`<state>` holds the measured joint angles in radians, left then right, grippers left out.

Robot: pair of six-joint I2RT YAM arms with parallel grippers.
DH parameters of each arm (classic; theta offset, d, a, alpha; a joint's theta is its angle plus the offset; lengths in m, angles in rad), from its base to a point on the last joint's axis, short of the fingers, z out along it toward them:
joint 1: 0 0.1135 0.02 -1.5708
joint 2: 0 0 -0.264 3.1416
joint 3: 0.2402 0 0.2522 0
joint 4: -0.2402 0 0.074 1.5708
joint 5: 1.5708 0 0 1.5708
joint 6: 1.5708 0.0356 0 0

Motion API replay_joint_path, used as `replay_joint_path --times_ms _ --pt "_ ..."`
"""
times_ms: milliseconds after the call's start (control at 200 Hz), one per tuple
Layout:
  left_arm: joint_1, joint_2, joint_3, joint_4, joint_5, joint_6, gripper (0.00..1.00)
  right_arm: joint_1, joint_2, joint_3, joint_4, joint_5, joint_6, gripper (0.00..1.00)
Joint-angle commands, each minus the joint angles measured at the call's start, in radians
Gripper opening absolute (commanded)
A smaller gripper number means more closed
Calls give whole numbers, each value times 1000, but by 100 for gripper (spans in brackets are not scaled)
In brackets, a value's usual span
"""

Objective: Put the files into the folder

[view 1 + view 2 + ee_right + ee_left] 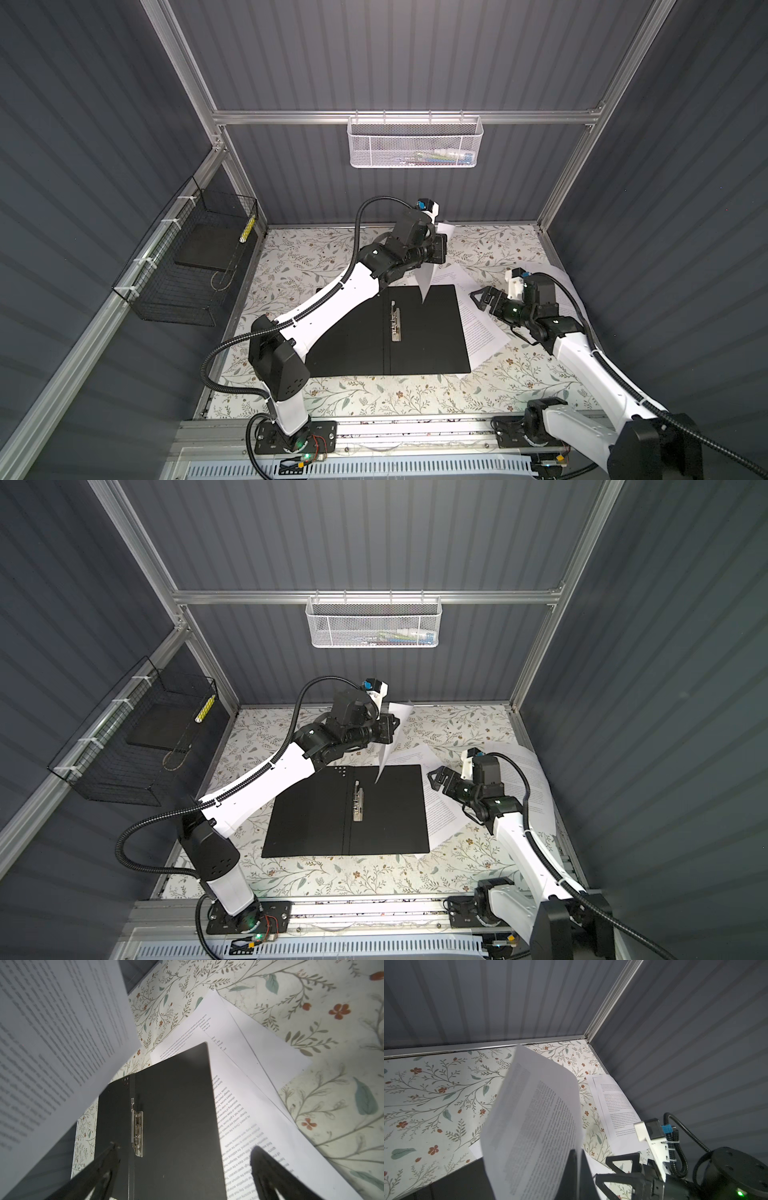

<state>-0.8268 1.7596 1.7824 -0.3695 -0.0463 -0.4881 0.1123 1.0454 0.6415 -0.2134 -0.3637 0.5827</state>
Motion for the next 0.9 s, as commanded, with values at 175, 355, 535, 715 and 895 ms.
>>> replay_joint_path --times_ms 175,355,535,715,895 --pt "21 -10 -130 -114 -346 -108 0 -3 -11 -8 -4 -35 16 99" --pt "20 69 -244 -121 -351 -224 0 -2 38 -56 66 -83 76 99" --pt "21 142 -215 -217 -351 -377 0 24 127 -101 150 -115 151 99" --pt "20 146 -176 -290 -377 -483 0 74 181 -139 229 -135 259 99" --pt "21 138 -175 -297 -301 -589 0 158 225 -189 353 -121 415 99"
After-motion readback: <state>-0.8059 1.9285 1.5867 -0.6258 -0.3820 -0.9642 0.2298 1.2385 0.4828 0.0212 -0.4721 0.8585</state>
